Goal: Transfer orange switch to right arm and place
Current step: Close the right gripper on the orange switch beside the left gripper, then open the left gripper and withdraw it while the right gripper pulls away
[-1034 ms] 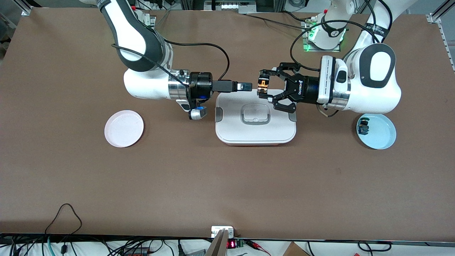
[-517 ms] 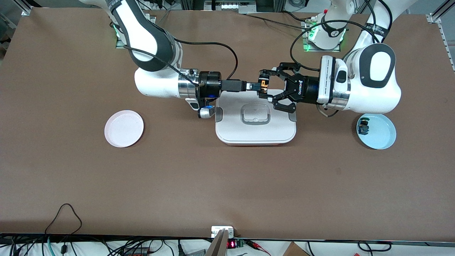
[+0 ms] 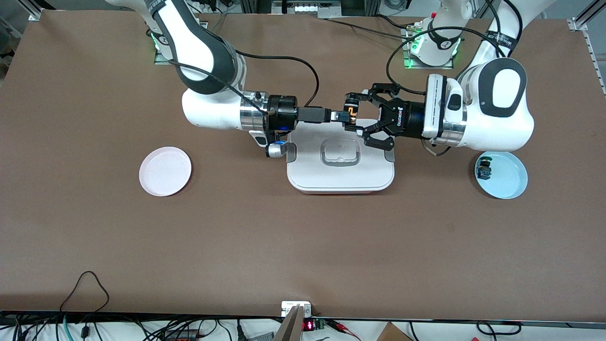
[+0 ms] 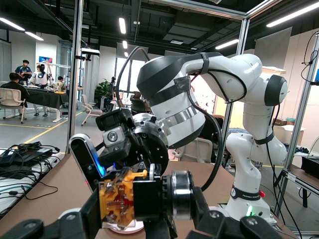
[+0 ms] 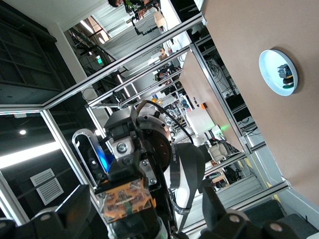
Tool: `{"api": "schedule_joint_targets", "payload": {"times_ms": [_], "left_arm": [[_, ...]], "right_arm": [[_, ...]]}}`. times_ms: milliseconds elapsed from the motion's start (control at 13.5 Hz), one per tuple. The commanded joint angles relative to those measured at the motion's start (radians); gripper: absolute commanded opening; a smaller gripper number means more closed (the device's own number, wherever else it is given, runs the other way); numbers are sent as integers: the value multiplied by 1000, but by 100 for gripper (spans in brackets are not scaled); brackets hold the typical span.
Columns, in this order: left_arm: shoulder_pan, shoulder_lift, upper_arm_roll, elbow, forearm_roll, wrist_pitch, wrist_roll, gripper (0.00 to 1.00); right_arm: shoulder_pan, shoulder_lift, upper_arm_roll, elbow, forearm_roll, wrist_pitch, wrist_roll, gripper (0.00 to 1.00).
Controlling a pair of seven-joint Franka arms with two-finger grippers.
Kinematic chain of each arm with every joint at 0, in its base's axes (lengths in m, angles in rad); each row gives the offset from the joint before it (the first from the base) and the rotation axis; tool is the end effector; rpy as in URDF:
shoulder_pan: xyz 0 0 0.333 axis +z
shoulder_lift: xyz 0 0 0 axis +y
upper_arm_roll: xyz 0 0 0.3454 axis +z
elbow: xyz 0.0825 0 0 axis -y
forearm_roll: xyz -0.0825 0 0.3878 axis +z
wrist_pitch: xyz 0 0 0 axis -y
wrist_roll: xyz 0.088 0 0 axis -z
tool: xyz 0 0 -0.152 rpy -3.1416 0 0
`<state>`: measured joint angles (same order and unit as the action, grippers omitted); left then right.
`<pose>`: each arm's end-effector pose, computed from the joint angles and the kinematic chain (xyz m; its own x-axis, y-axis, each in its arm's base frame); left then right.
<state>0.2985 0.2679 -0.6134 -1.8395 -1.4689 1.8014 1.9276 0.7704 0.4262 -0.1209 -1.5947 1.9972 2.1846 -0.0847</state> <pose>0.5787 -0.2867 0.4921 0.1214 -0.0624 0.9906 -0.9825 0.1346 0.1289 0.5543 0.5243 0.4755 0.8820 -0.0515 -0.4685 -0.4664 0.0482 -0.8833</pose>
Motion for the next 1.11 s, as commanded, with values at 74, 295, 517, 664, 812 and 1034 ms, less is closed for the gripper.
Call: {"api": "schedule_joint_targets", "payload": {"times_ms": [74, 295, 517, 664, 812, 1034], "left_arm": [[14, -35, -8, -41, -39, -5, 14, 0], [16, -35, -9, -43, -37, -5, 14, 0], [17, -36, -9, -43, -37, -8, 16, 0], [22, -35, -9, -43, -37, -10, 16, 0], [25, -35, -9, -43, -37, -23, 16, 0], [51, -35, -8, -43, -36, -46, 14, 6]], "right_arm": [[24, 11, -8, 32, 23, 30, -15, 98], [21, 9, -8, 32, 23, 29, -15, 75], [18, 6, -8, 32, 21, 27, -15, 27], [13, 3, -8, 32, 21, 27, -15, 6], [12, 2, -9, 32, 21, 27, -15, 1], [13, 3, -9, 32, 23, 27, -35, 0]]}}
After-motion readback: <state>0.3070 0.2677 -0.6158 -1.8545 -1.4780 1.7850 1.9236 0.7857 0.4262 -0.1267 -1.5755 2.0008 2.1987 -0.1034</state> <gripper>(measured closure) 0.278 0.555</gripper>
